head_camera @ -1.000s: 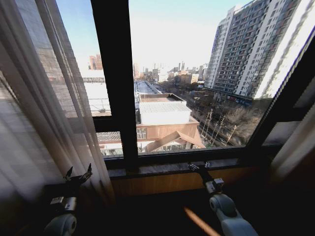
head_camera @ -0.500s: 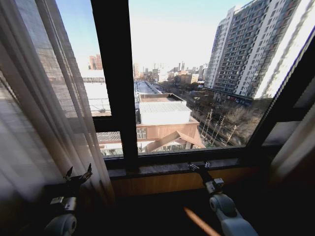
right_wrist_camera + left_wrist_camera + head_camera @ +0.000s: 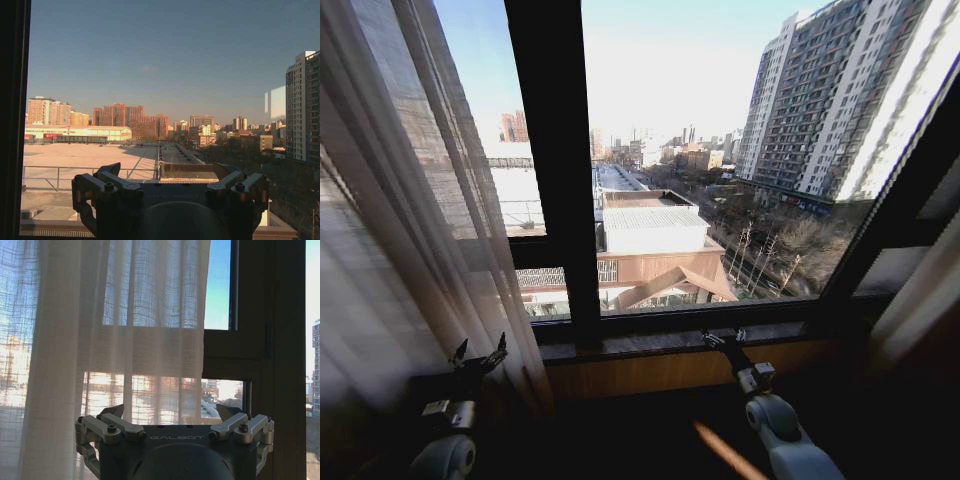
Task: Open the curtains by pulling them apart, changing their state from closed to fully open.
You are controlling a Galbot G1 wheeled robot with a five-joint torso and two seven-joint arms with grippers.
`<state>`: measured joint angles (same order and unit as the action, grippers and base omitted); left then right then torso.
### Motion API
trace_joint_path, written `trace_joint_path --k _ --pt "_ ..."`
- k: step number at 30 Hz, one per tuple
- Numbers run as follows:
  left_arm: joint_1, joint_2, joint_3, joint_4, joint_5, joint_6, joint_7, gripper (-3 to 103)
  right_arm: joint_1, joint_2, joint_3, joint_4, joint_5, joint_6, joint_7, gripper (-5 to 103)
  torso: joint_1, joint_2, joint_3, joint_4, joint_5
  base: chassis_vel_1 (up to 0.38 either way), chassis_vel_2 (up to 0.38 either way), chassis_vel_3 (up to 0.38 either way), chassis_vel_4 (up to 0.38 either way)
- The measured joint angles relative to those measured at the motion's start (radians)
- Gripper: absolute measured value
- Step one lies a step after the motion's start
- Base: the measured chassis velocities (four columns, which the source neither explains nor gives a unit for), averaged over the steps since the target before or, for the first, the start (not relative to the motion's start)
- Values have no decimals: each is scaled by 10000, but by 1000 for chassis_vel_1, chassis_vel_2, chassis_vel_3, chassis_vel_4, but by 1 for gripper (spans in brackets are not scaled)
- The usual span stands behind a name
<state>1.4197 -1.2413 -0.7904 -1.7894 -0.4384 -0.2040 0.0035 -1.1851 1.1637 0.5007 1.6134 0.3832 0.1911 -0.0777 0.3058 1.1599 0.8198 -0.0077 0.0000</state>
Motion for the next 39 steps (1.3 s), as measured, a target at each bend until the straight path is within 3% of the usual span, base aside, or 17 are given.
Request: trace_joint_path --k 9,12,14,17,19,22,23,25,26,30,37,39 --pt "-9 0 16 -9 0 36 0 100 0 0 0 0 0 0 0 100 0 0 0 0 0 0 0 0 0" --pt "-204 -14 275 -336 43 832 -93 100 0 0 0 0 0 0 0 100 0 0 0 0 0 0 0 0 0" --pt "-257 -19 350 -422 58 1043 -123 100 0 0 0 0 0 0 0 100 0 0 0 -1 0 0 0 0 0" --pt "-538 -52 726 -891 136 2192 -276 100 0 0 0 0 0 0 0 100 0 0 0 -1 1 0 0 0 0" --pt "-569 -56 770 -946 145 2330 -294 100 0 0 0 0 0 0 0 100 0 0 1 -1 1 0 0 0 0" --pt "-847 -85 1144 -1409 221 3470 -449 100 0 0 0 0 0 0 0 100 0 0 0 0 0 0 0 0 0" --pt "-847 -85 1144 -1409 221 3470 -449 100 0 0 0 0 0 0 0 100 0 0 0 0 0 0 0 0 0" --pt "-975 -99 1315 -1615 256 3989 -516 100 0 0 0 0 0 0 0 100 0 0 0 -1 1 0 0 0 0" --pt "-1110 -115 1498 -1839 290 4533 -588 100 0 0 0 0 0 0 0 100 0 0 1 -1 1 0 0 0 0" --pt "-1310 -139 1772 -2182 344 5364 -691 100 0 0 0 0 0 0 0 100 0 0 0 -2 1 0 0 0 0" --pt "-1376 -140 1847 -2261 370 5594 -733 100 0 0 0 0 0 0 0 100 0 0 1 1 -1 0 0 0 0" --pt "-1520 8 1817 -1939 472 5227 -733 100 0 0 0 0 0 0 0 100 0 0 0 0 -1 0 0 0 0"
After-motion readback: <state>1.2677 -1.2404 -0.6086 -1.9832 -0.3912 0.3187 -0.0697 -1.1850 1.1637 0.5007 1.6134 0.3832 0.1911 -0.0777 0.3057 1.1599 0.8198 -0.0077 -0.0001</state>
